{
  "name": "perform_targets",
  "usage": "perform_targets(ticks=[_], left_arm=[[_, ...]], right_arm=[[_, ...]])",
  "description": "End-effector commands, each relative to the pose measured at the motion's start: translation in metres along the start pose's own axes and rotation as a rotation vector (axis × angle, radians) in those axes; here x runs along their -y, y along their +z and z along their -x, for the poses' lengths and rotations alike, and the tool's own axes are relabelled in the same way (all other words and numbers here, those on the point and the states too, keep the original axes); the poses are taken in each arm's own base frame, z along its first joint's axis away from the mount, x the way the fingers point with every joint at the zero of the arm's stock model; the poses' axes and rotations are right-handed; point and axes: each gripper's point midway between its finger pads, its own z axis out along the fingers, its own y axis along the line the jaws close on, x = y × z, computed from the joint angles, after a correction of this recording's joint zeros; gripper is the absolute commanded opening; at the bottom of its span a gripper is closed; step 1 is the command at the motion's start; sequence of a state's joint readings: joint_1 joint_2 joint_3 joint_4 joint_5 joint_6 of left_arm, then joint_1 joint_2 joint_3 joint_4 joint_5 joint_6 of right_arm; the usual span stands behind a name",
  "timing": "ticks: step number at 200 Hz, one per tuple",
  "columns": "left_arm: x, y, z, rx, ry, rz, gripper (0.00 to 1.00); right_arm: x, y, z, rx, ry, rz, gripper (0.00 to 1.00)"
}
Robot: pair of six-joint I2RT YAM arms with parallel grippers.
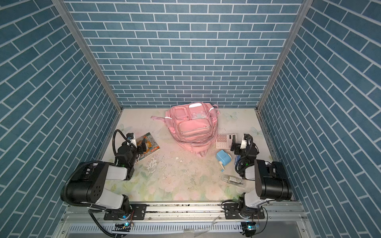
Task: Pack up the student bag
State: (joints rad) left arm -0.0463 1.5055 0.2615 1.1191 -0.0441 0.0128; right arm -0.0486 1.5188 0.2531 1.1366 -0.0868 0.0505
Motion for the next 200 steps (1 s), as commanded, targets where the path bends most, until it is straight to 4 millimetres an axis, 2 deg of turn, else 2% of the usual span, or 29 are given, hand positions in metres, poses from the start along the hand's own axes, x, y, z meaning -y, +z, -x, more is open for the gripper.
perform_targets(ticks=[1, 200], left_arm=[[0.0002, 0.0027, 0.0074, 0.025, 0.009, 0.004, 0.87], [0.0001, 0.0023, 0.0080, 0.028, 0.008, 0.004, 0.87]], right_arm=[[-0.0012, 0.0019, 0.0074, 0.022, -0.036, 0.009, 0.99], [0.0004, 0.0015, 0.0074, 0.026, -0.032, 0.002, 0.97]])
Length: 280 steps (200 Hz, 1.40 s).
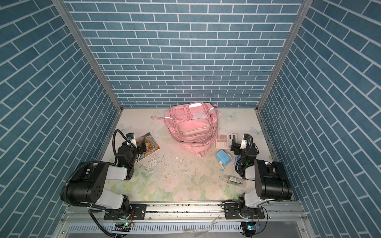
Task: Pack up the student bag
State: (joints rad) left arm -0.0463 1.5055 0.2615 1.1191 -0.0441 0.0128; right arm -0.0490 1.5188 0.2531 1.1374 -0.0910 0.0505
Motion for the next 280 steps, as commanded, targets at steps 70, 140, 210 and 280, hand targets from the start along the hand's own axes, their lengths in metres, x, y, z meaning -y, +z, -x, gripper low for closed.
perform_targets(ticks=[70, 140, 210, 280], left_arm=[[-0.023, 0.009, 0.039, -0.151, -0.114, 0.157, 0.87], [0.061, -0.040, 0.057, -0.366, -0.407, -0.070, 0.87], [0.114, -0.076, 0.066, -0.393, -0.541, -0.184, 0.87], [0.119, -0.063, 0.094, -0.409, -0.420, -0.175, 0.87]], right_arm=[[-0.014, 0.004, 0.033, -0.163, 0.073, 0.076, 0.92], [-0.103, 0.007, 0.028, -0.486, 0.429, 0.315, 0.85], [-0.137, 0.069, 0.005, -0.645, 0.547, 0.374, 0.78], [-0.191, 0.073, -0.021, -0.762, 0.570, 0.444, 0.41]])
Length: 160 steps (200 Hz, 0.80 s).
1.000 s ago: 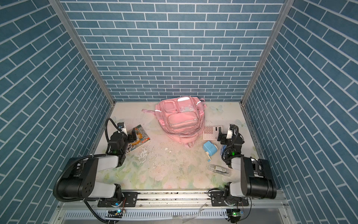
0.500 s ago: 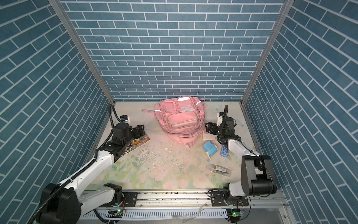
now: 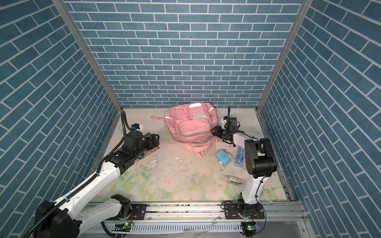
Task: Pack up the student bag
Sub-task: 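Reach the left gripper to the pink backpack top while the right gripper approaches its side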
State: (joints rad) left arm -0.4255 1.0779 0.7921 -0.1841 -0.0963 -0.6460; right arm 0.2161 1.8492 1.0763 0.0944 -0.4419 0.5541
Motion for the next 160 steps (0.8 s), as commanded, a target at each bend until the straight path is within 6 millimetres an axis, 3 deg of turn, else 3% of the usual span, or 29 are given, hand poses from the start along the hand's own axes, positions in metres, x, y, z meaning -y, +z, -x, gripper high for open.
perform_targets(ticks=[1, 41, 88, 102, 127, 160], left_arm=[[0.006, 0.002, 0.010, -0.006, 0.045, 0.026, 0.87], [0.018, 0.011, 0.015, -0.056, 0.085, 0.029, 0.87], [0.042, 0.016, 0.023, -0.083, 0.136, -0.001, 0.87], [0.051, 0.018, 0.024, -0.095, 0.163, -0.008, 0.87], [0.072, 0.023, 0.023, -0.118, 0.220, -0.009, 0.86], [0.096, 0.038, 0.008, -0.173, 0.281, -0.015, 0.82]], right_arm=[[-0.014, 0.007, -0.018, -0.054, 0.076, 0.037, 0.40], [-0.047, 0.010, -0.052, -0.072, 0.157, 0.111, 0.22], [-0.115, 0.020, -0.094, -0.127, 0.150, 0.222, 0.23], [-0.128, 0.019, -0.101, -0.144, 0.132, 0.245, 0.28], [-0.124, 0.001, -0.094, -0.094, 0.103, 0.189, 0.49], [-0.101, -0.040, -0.069, 0.016, 0.043, 0.102, 0.56]])
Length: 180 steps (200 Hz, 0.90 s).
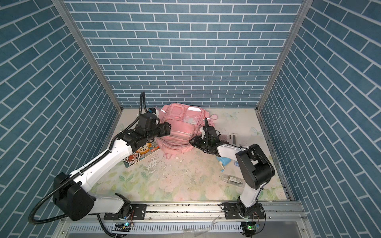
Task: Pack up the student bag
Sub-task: 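Reach the left gripper to the pink backpack top while the right gripper approaches its side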
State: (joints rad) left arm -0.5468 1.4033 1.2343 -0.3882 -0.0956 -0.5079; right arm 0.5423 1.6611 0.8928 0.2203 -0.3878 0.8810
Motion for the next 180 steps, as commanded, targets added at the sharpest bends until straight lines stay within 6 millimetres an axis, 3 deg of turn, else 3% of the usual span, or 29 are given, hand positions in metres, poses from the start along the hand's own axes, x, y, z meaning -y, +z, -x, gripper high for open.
perform_targets(ticks=[1, 47, 76, 130, 180], left_arm=[[0.012, 0.010, -0.010, -0.058, 0.063, 0.026, 0.81], [0.055, 0.062, -0.040, -0.173, 0.206, 0.027, 0.76], [0.076, 0.105, -0.062, -0.231, 0.320, 0.043, 0.70], [0.092, 0.171, -0.083, -0.299, 0.409, 0.077, 0.57], [0.103, 0.203, -0.084, -0.291, 0.436, 0.081, 0.53]], right_arm=[[0.009, -0.038, 0.025, 0.112, -0.043, -0.070, 0.56], [0.060, -0.105, 0.066, 0.245, -0.029, -0.189, 0.55], [0.071, -0.128, 0.082, 0.291, -0.052, -0.215, 0.54], [0.083, -0.130, 0.084, 0.276, -0.097, -0.256, 0.53], [0.101, -0.116, 0.078, 0.223, -0.085, -0.275, 0.51]])
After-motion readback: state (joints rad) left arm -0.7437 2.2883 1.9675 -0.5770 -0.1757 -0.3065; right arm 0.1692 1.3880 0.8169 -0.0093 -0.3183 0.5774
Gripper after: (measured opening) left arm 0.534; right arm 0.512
